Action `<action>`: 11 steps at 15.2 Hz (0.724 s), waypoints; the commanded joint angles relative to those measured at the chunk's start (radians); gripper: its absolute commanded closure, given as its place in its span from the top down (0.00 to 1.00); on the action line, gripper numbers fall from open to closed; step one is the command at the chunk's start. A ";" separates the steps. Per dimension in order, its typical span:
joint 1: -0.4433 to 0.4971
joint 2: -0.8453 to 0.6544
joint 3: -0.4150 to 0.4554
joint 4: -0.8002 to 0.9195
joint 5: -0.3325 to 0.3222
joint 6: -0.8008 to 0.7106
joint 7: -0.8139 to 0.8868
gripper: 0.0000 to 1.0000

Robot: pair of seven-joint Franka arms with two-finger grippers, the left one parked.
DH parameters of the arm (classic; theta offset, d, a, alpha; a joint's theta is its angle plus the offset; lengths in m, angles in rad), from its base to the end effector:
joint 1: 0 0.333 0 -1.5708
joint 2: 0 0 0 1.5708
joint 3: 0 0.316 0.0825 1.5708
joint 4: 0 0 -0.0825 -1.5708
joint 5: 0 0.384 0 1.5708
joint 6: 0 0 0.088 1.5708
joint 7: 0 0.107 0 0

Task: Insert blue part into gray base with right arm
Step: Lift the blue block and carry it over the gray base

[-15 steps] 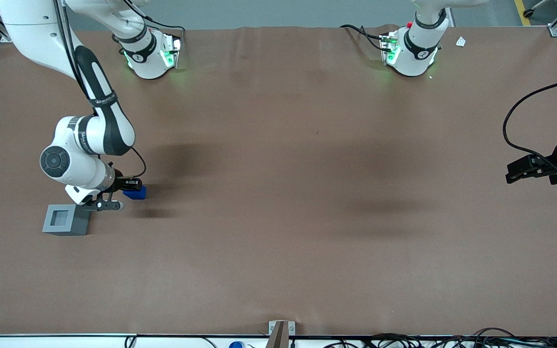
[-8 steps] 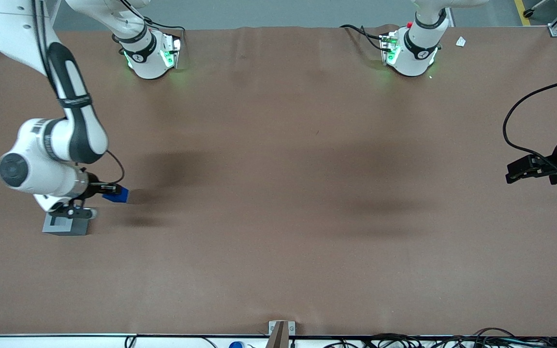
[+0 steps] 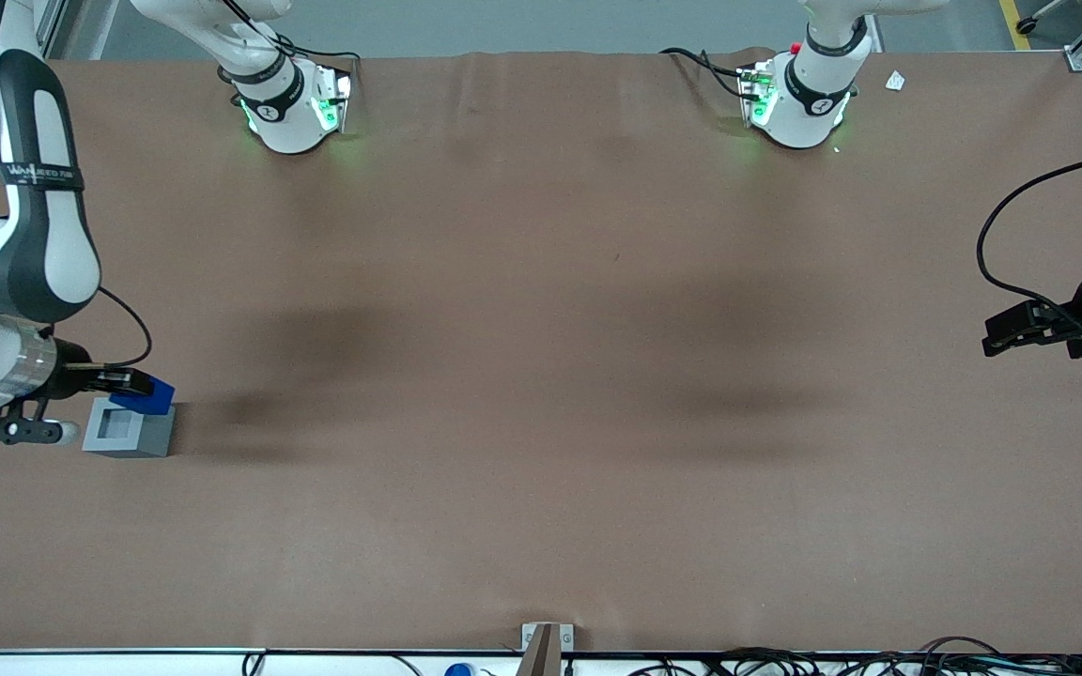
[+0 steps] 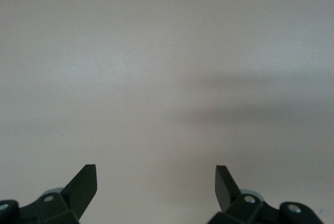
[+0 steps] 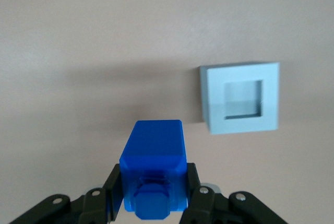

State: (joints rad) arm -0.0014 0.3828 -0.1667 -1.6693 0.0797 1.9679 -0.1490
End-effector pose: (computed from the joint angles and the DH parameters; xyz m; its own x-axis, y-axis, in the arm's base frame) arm 0.6450 -0.0935 0.3796 0.9962 -0.0425 -0.0762 -0.0442 -0.9988 -0.0204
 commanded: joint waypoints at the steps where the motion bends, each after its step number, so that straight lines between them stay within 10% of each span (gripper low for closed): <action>1: -0.049 0.036 0.010 0.057 -0.024 -0.014 -0.063 0.22; 11: -0.149 0.165 0.012 0.157 -0.011 -0.011 -0.089 0.22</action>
State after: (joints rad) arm -0.1350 0.5266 -0.1686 -1.5435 0.0708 1.9690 -0.2268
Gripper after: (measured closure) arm 0.493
